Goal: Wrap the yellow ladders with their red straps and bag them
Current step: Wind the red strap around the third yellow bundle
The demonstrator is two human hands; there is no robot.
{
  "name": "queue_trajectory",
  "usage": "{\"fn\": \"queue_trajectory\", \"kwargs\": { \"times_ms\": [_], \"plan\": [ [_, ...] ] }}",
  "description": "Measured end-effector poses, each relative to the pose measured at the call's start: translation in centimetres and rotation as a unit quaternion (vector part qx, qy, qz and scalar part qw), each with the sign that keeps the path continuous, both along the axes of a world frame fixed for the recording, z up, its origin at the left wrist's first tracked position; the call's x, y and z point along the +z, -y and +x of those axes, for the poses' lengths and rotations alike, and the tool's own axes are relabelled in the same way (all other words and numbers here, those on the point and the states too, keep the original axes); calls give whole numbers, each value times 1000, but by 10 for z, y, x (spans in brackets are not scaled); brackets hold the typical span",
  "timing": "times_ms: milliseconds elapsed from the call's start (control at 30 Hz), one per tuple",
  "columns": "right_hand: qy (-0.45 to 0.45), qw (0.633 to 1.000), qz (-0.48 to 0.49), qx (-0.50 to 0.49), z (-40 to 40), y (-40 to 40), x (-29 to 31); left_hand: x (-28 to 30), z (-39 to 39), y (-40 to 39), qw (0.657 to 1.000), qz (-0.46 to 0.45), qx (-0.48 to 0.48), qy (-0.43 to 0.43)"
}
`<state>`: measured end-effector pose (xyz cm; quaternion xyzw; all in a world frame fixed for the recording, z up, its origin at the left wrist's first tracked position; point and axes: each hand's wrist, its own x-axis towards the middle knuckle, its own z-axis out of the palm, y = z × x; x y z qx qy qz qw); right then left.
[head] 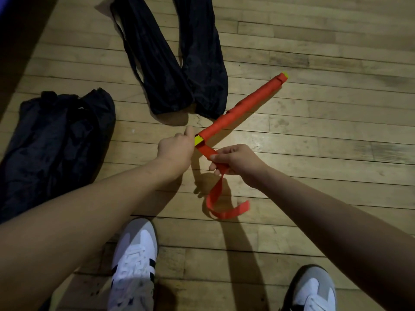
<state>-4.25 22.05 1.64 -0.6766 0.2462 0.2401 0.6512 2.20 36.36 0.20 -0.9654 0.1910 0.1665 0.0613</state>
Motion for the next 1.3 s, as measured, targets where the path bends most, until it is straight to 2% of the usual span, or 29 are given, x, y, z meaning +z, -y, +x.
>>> {"fn": "queue_trajectory", "kwargs": {
  "times_ms": [133,300,367,633,767,900,1100,1233,1300],
  "plan": [
    [-2,1000,6,-1,-1,2,-2,-1,-3,2,1000,-10,-10,-15],
    [-12,1000,19,-11,-4,7,-3,3,-12,-1,995,-16,-48,-82],
    [-11,1000,14,-4,-6,8,-4,5,-14,-1,994,-12,-28,-108],
    [-12,1000,2,-23,-8,5,-1,3,-11,3,1000,24,5,-10],
    [-6,1000,10,-26,-7,4,0,2,-13,0,999,-30,4,-24],
    [-13,999,9,-42,-7,4,-1,5,-16,-2,995,-55,-5,-80],
    [-7,999,13,-48,-11,5,-1,17,-16,-2,998,-51,-15,-22],
    [1,999,21,-40,-9,3,0,16,-14,-3,997,-69,3,-28],
    [9,999,22,-40,-8,2,0,13,-15,-5,994,-87,-5,-61]
  ]
}}
